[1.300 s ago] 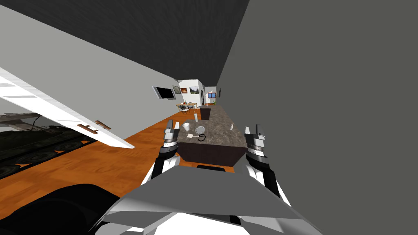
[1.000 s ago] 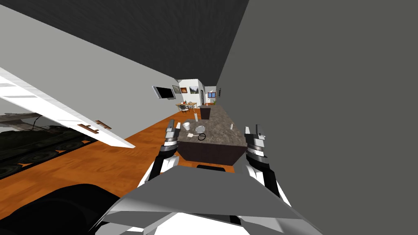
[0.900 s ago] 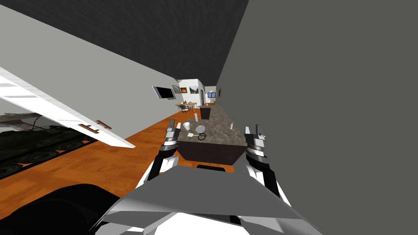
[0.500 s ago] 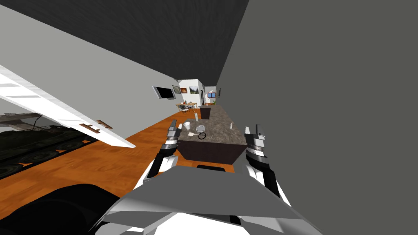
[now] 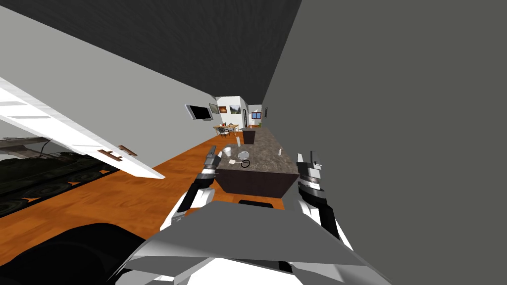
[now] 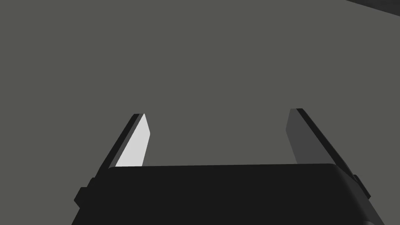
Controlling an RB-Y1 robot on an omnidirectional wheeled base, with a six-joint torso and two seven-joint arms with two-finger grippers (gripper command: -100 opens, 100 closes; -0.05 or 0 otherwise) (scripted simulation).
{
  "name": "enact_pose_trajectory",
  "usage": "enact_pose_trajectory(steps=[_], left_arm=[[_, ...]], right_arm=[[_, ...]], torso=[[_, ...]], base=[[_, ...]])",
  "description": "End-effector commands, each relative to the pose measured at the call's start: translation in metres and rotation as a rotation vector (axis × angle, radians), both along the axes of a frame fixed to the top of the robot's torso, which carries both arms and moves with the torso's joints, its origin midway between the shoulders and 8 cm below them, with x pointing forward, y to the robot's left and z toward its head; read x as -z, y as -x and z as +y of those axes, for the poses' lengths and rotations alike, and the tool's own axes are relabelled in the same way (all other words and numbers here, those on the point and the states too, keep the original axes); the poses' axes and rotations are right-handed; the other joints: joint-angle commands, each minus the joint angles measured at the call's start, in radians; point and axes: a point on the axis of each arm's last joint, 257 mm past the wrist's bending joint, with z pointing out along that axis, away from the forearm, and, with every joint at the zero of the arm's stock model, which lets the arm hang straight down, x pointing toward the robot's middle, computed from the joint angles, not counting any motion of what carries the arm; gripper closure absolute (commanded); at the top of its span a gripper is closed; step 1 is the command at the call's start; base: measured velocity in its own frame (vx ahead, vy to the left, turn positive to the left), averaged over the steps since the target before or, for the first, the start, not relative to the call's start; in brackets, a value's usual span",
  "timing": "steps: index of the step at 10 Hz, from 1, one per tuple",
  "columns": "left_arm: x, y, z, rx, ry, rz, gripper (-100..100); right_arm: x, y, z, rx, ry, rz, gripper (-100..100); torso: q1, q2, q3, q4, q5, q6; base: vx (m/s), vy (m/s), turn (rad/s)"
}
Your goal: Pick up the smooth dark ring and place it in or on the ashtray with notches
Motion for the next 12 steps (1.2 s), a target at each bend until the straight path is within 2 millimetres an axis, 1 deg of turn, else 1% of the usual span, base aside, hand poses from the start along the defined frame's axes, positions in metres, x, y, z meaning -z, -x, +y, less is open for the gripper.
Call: enact_pose_trajectory(steps=[1, 3, 6, 10, 11, 12], left_arm=[[0.007, -0.004, 0.003, 0.016, 0.031, 0.042, -100], [0.016, -0.008, 0.005, 0.011, 0.036, 0.078, -100], [0.032, -0.017, 0.011, 0.034, 0.095, 0.156, -100], [0.055, -0.025, 0.017, 0.032, 0.135, 0.253, -100], [0.057, -0.026, 0.017, 0.03, 0.136, 0.261, -100], [0.064, -0.028, 0.02, 0.038, 0.168, 0.293, -100]], right_arm=[[0.0, 0.0, 0.0, 0.0, 0.0, 0.0, 0], [0.0, 0.0, 0.0, 0.0, 0.0, 0.0, 0], [0.0, 0.0, 0.0, 0.0, 0.0, 0.0, 0], [0.0, 0.0, 0.0, 0.0, 0.0, 0.0, 0], [0.0, 0.0, 0.0, 0.0, 0.0, 0.0, 0], [0.0, 0.0, 0.0, 0.0, 0.0, 0.0, 0]], torso=[[0.0, 0.0, 0.0, 0.0, 0.0, 0.0], [0.0, 0.0, 0.0, 0.0, 0.0, 0.0], [0.0, -0.001, 0.0, 0.0, 0.0, 0.0], [0.0, -0.001, -0.001, 0.0, 0.0, 0.0], [0.0, -0.001, 0.0, 0.0, 0.0, 0.0], [-0.001, -0.001, -0.001, 0.0, 0.0, 0.0]], base=[[-0.039, 0.004, -0.012], [-0.024, 0.001, -0.003], [-0.03, 0.0, -0.013], [-0.024, -0.002, -0.009], [-0.013, -0.003, 0.001], [-0.022, -0.009, -0.016]])
